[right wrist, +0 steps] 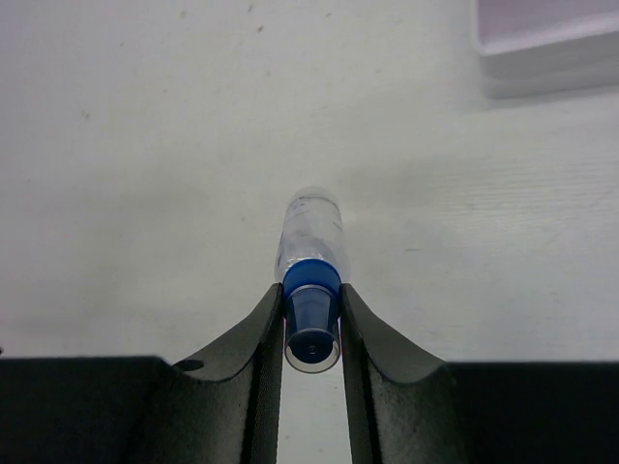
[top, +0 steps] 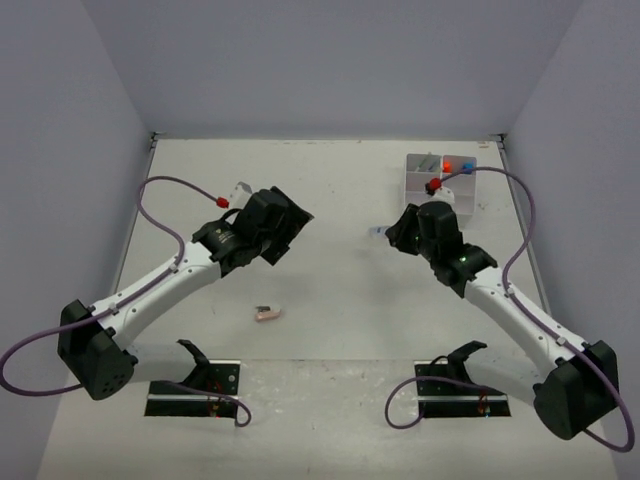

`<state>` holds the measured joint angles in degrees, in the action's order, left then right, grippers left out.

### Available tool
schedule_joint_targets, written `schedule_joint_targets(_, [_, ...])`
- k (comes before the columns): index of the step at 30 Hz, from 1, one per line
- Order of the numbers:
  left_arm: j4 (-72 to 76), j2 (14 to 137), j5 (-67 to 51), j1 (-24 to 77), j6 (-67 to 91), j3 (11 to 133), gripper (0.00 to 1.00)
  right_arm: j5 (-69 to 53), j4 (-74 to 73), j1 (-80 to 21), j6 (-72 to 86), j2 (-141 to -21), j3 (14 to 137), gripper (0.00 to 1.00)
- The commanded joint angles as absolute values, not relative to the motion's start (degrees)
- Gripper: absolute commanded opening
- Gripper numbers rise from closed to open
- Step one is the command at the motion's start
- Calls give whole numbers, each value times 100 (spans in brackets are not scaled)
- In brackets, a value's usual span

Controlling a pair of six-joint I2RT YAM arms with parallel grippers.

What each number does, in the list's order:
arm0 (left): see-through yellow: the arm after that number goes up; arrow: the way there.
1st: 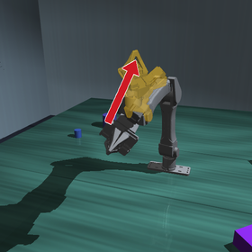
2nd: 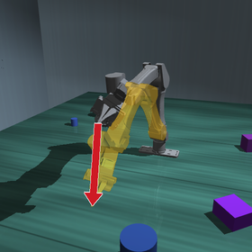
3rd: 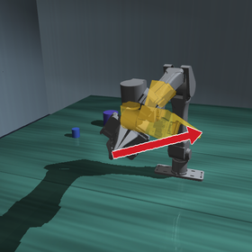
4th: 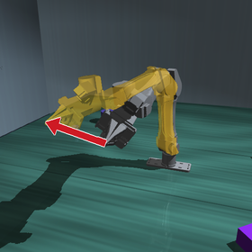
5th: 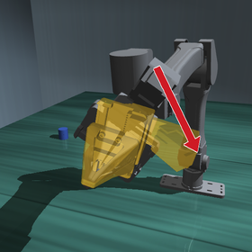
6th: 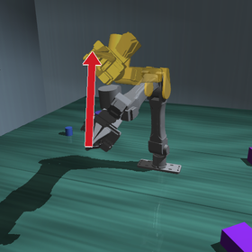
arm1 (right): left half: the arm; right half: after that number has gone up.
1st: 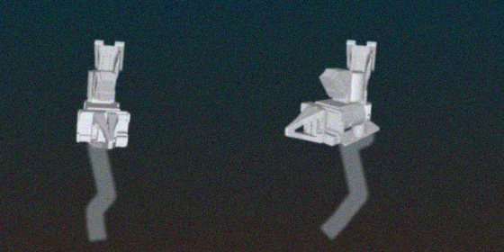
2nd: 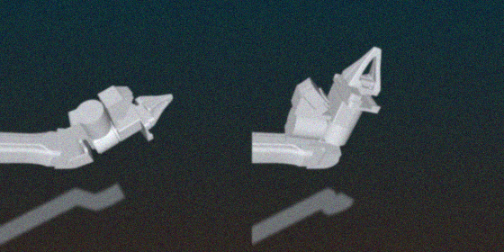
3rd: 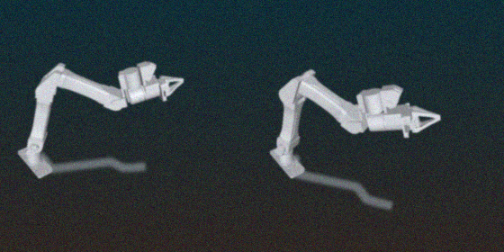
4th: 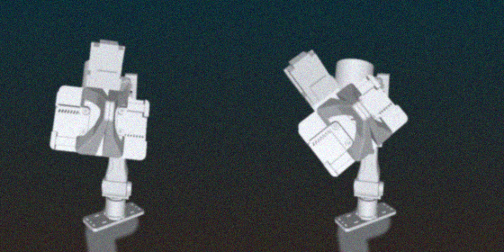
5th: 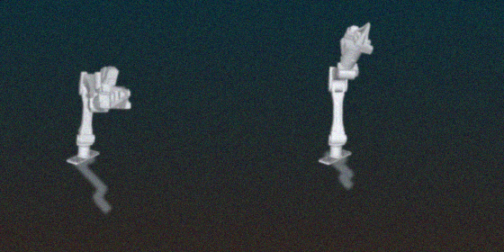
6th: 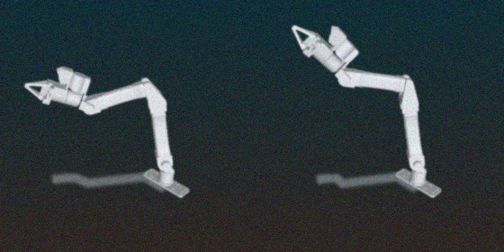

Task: Sort the stationery into containers
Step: Place the stationery in the storage box.

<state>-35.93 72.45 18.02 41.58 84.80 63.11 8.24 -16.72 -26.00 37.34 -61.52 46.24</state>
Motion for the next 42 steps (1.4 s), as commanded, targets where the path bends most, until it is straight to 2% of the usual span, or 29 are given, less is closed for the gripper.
schedule_joint_targets(1, [-4094,6499,2788,4140,7741,6006,100,541,-2425,-2091,3157,-6275,5425,0])
schedule_joint_targets(3, [-3705,6112,2755,4140,7214,5654,100,745,-2731,-1877,2949,-6549,5909,0])
schedule_joint_targets(11, [-4023,5407,2798,4140,5849,5170,100,1030,-3440,-1232,2578,-7745,7394,0])
schedule_joint_targets(18, [-4045,4915,2562,4140,5489,4649,100,897,-3623,-905,2331,-8350,7959,0])
schedule_joint_targets(30, [-4197,4909,2514,4135,5379,4469,100,883,-3867,-730,2026,-9452,8829,0])
schedule_joint_targets(42, [-4298,4883,2690,4135,5349,4394,100,947,-3981,-721,1995,-9930,9027,1])
